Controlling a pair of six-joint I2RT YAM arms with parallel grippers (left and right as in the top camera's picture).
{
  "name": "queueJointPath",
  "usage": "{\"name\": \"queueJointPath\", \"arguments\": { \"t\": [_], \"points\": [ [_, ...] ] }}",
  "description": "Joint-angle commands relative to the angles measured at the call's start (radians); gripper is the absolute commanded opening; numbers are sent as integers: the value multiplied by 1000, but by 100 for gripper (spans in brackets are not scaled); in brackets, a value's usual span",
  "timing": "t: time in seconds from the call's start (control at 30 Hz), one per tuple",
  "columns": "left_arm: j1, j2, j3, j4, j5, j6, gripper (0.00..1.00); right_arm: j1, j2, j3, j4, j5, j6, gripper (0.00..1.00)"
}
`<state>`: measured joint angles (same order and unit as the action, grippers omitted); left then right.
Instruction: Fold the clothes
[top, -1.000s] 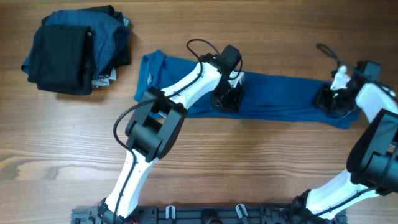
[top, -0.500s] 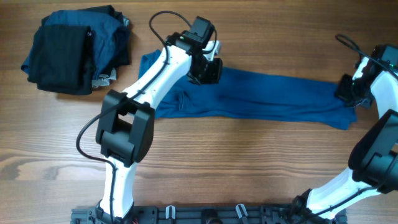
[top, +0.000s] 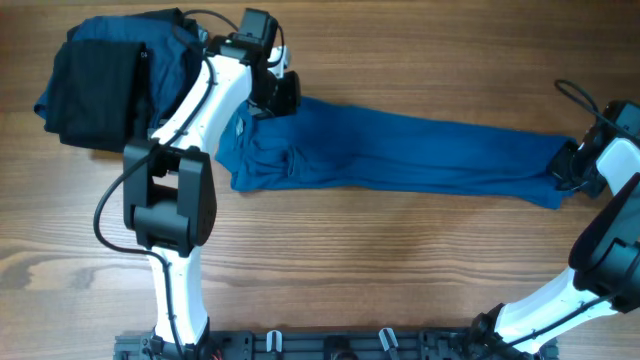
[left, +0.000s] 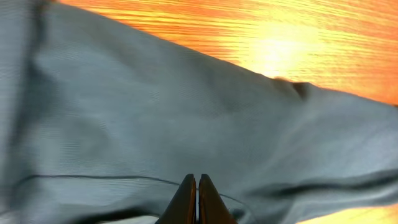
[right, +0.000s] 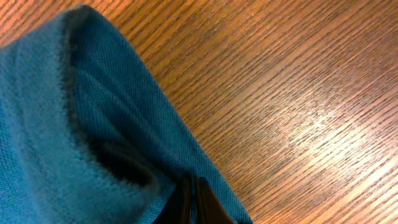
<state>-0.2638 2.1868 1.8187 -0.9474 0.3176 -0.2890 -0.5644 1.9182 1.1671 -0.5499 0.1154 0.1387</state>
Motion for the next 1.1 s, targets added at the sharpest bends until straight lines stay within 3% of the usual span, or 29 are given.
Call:
{"name": "queueJointPath", "arguments": {
  "t": [0.0,0.13,0.23,0.37,0.5,0.83,1.0,1.07],
  "points": [
    [22,-27,-5,-22,-32,24,4,-51,27,-22,11,-10,21,4],
    [29,-52,-5,-26,-92,53,4,-102,-24,100,-98,-341,-100,4],
    [29,-78,-5,-41,-111,50,4,-103,-148,156,-226,-413,-111,4],
    [29,-78,-5,-44,-111,50,4,-95,-155,145,-284,-608,-171,4],
    [29,-78,-5,-33,-111,50,4,-81,-114,81,-237,-608,-180,4],
    [29,-78,-5,-53,-183,50,4,-85,120,-33,-61,-343,-83,4],
    [29,-78,-5,-55,-200,50,4,-85,136,-10,-40,-518,-147,5],
    [29,-78,-5,-56,-200,50,4,-85,77,71,-114,-611,-188,11]
  ]
}}
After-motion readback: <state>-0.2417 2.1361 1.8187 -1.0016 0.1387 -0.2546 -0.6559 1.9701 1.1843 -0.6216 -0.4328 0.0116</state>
